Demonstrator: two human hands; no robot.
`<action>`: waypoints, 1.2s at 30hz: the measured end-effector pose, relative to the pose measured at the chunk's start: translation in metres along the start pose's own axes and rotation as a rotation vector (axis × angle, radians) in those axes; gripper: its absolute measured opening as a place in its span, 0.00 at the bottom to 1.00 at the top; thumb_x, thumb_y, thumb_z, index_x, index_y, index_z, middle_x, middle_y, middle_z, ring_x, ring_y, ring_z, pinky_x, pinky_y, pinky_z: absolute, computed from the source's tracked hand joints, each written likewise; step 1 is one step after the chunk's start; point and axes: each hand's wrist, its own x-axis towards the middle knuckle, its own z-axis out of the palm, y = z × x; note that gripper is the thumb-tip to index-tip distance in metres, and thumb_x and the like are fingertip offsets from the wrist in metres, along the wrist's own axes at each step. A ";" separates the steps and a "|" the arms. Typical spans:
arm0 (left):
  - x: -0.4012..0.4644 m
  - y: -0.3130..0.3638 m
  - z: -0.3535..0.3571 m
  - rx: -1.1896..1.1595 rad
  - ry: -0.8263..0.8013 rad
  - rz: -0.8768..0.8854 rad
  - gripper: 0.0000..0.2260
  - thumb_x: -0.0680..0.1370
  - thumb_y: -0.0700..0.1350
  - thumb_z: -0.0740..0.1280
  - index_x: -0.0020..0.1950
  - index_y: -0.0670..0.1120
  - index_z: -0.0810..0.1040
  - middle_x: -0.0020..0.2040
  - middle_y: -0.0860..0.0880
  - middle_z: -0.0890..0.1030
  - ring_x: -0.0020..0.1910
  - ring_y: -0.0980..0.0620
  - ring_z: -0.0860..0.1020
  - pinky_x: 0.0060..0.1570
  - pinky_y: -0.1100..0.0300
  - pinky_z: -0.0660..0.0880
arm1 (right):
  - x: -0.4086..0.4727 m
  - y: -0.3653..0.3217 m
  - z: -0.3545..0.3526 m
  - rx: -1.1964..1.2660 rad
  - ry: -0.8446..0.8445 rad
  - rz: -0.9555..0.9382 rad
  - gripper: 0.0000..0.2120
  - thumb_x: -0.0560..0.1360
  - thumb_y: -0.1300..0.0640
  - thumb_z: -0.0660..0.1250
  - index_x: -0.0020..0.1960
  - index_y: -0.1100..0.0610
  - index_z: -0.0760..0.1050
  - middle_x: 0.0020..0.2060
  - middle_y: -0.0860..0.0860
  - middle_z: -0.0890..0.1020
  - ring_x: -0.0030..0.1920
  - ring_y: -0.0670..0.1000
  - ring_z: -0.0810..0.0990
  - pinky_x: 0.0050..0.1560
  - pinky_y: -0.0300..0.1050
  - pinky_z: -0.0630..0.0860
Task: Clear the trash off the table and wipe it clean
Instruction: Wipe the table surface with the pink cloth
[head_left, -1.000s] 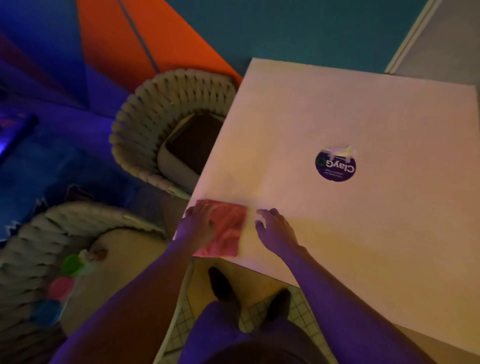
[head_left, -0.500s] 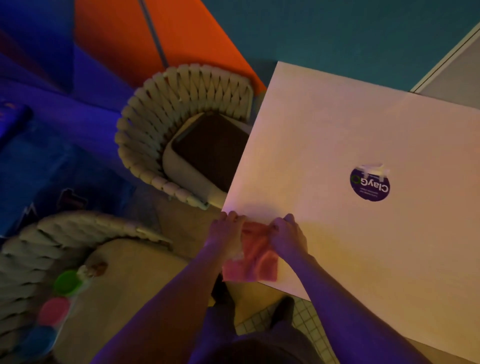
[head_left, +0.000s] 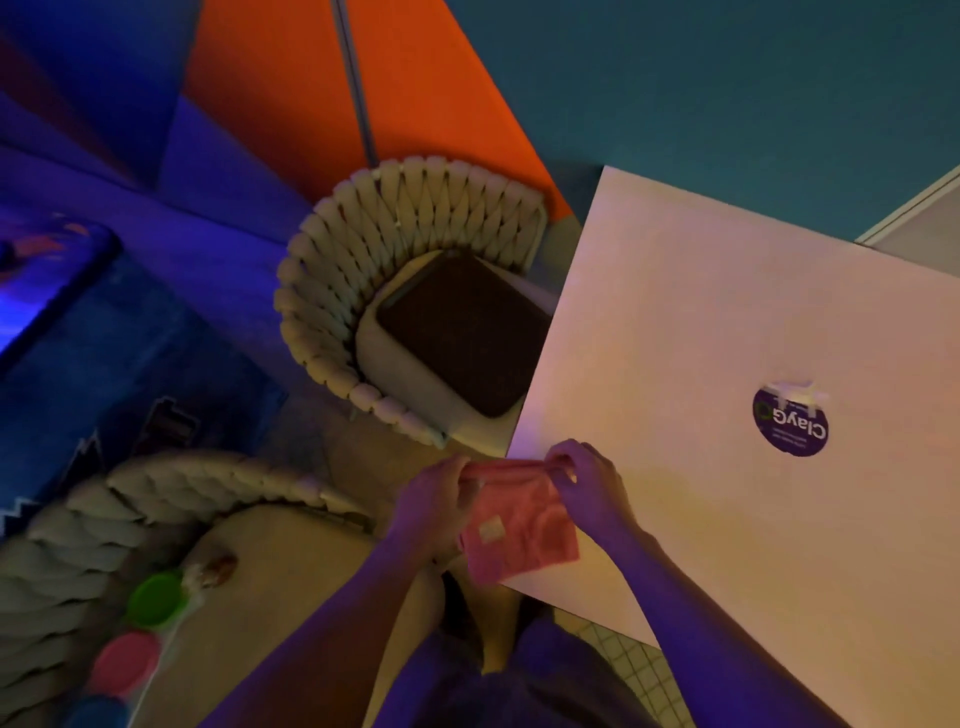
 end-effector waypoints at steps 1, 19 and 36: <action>0.002 -0.003 -0.007 -0.052 0.012 -0.024 0.11 0.79 0.55 0.64 0.59 0.52 0.74 0.53 0.51 0.83 0.51 0.50 0.82 0.44 0.57 0.75 | 0.007 -0.007 0.002 0.041 -0.002 -0.008 0.08 0.72 0.59 0.69 0.48 0.46 0.77 0.46 0.44 0.81 0.46 0.49 0.82 0.49 0.49 0.78; 0.078 0.019 -0.074 -0.320 0.306 -0.150 0.13 0.80 0.54 0.61 0.60 0.48 0.71 0.44 0.47 0.80 0.44 0.44 0.81 0.40 0.50 0.79 | 0.114 -0.067 -0.006 0.378 -0.101 0.006 0.09 0.80 0.58 0.64 0.59 0.55 0.77 0.53 0.52 0.82 0.53 0.53 0.79 0.56 0.48 0.75; 0.186 0.041 -0.097 -0.341 0.506 -0.083 0.12 0.81 0.56 0.58 0.63 0.56 0.68 0.56 0.48 0.80 0.53 0.48 0.80 0.51 0.44 0.79 | 0.202 -0.090 -0.019 0.521 -0.106 -0.082 0.08 0.84 0.49 0.54 0.61 0.49 0.67 0.46 0.46 0.78 0.44 0.47 0.78 0.46 0.52 0.75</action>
